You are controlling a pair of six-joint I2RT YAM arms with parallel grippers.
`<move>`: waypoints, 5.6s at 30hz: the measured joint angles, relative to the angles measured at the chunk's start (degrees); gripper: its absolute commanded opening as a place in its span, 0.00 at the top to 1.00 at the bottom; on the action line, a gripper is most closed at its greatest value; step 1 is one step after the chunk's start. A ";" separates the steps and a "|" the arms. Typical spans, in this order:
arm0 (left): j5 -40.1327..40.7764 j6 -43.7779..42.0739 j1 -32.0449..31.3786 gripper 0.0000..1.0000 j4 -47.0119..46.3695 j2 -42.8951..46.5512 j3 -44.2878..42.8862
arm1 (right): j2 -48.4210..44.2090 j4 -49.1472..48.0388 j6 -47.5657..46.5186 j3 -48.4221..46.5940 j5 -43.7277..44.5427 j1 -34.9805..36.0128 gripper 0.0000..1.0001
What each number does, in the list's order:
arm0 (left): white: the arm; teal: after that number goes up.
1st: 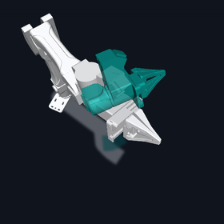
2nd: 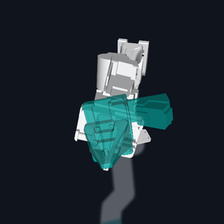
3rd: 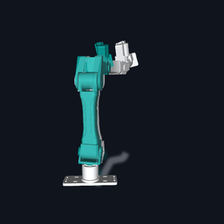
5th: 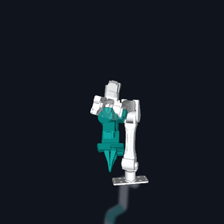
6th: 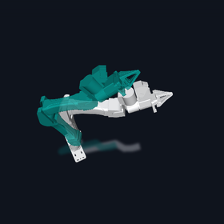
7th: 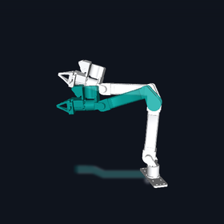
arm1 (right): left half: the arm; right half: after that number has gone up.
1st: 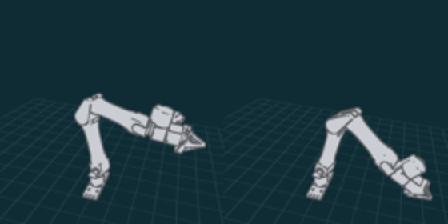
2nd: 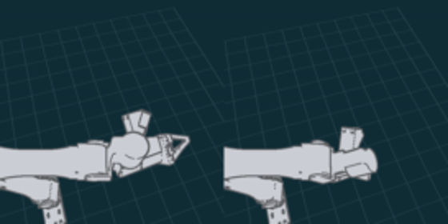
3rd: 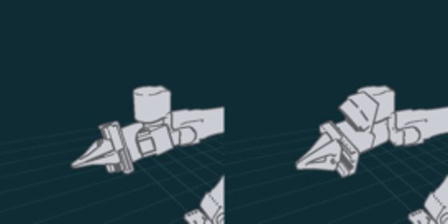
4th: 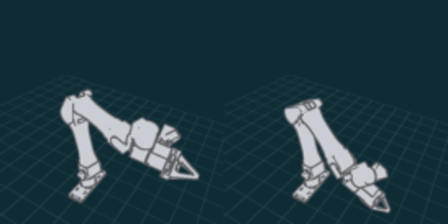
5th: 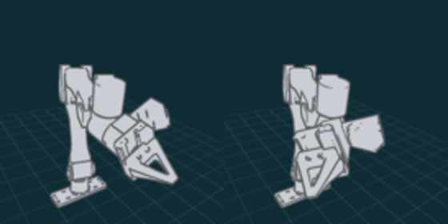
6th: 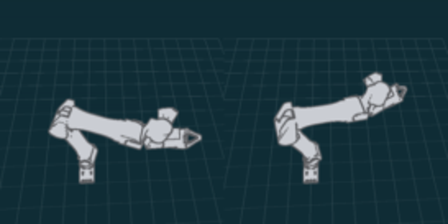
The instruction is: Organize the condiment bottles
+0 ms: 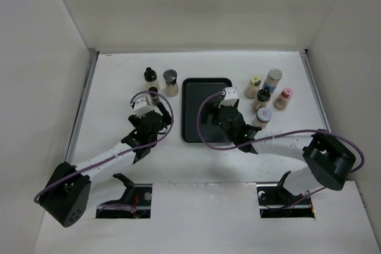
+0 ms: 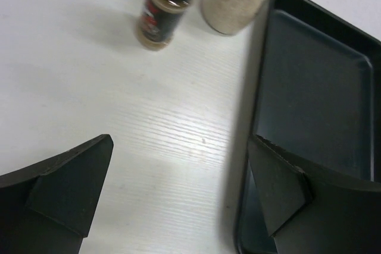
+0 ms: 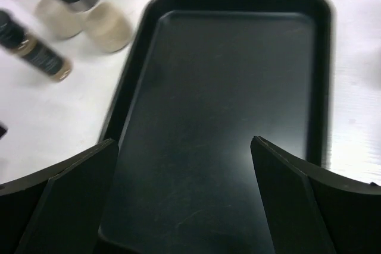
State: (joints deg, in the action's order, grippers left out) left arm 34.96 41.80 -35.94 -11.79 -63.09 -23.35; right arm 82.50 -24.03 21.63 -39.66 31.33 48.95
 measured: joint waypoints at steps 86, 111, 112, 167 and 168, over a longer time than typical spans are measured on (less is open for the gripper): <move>1.73 -18.88 12.63 0.67 -2.19 -34.56 -29.75 | -1.14 -6.84 2.60 3.93 -9.68 -3.91 0.26; -0.50 -19.12 -2.97 0.73 -2.82 -39.54 -47.28 | -7.61 -7.08 7.23 7.91 -7.96 -9.42 0.72; -0.96 -19.19 -2.62 0.73 -3.02 -41.72 -48.78 | -7.72 -7.15 7.37 7.91 -7.96 -9.42 0.70; -2.93 -21.40 8.63 0.17 1.77 -43.06 -46.12 | -7.67 -7.15 8.17 8.74 -8.04 -10.36 0.19; -3.34 -21.40 8.76 0.18 2.01 -43.74 -46.36 | -7.56 -7.19 8.17 8.74 -8.07 -10.36 0.19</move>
State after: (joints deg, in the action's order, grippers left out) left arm 31.62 20.40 -27.18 -9.78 -106.83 -69.71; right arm 74.94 -31.22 29.80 -30.92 23.27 38.59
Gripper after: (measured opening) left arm 0.833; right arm 0.808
